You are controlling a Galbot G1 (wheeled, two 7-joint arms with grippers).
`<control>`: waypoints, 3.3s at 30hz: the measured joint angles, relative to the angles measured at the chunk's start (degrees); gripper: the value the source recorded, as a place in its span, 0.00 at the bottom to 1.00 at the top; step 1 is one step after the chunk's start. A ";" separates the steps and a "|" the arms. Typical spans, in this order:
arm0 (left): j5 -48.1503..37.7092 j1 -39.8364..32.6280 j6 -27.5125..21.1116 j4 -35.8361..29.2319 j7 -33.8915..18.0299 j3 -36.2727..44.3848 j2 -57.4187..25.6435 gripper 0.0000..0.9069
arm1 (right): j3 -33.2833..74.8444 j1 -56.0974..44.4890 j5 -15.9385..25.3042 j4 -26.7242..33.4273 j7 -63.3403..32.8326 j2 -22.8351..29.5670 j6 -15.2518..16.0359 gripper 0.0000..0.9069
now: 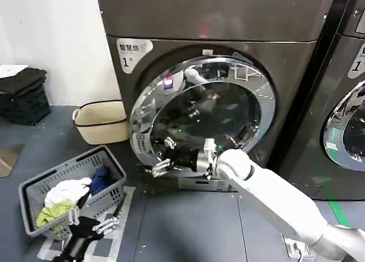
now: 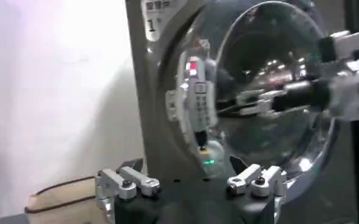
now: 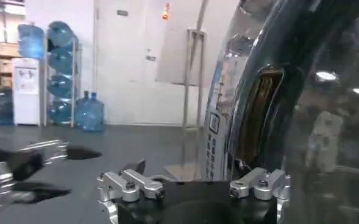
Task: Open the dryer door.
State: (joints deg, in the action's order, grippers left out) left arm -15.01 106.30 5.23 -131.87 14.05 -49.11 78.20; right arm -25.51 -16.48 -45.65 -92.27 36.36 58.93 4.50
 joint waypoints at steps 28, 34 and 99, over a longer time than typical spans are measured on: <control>-7.55 -9.47 -1.52 5.44 5.92 -3.85 -8.80 1.00 | 6.86 -10.31 -1.74 -18.78 7.06 -15.97 1.12 1.00; -7.08 -13.36 -2.31 7.48 7.39 -0.81 -13.18 1.00 | 11.63 -15.24 -1.57 -21.91 7.81 -18.86 1.10 1.00; -8.35 -59.15 -0.02 23.79 10.12 51.69 -24.40 1.00 | 119.03 -92.67 20.40 -26.61 -32.30 21.51 -0.49 1.00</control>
State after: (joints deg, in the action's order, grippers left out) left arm -23.35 47.15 5.21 -108.08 24.17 2.58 53.80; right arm 93.52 -109.15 -25.24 -118.88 4.06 80.45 4.00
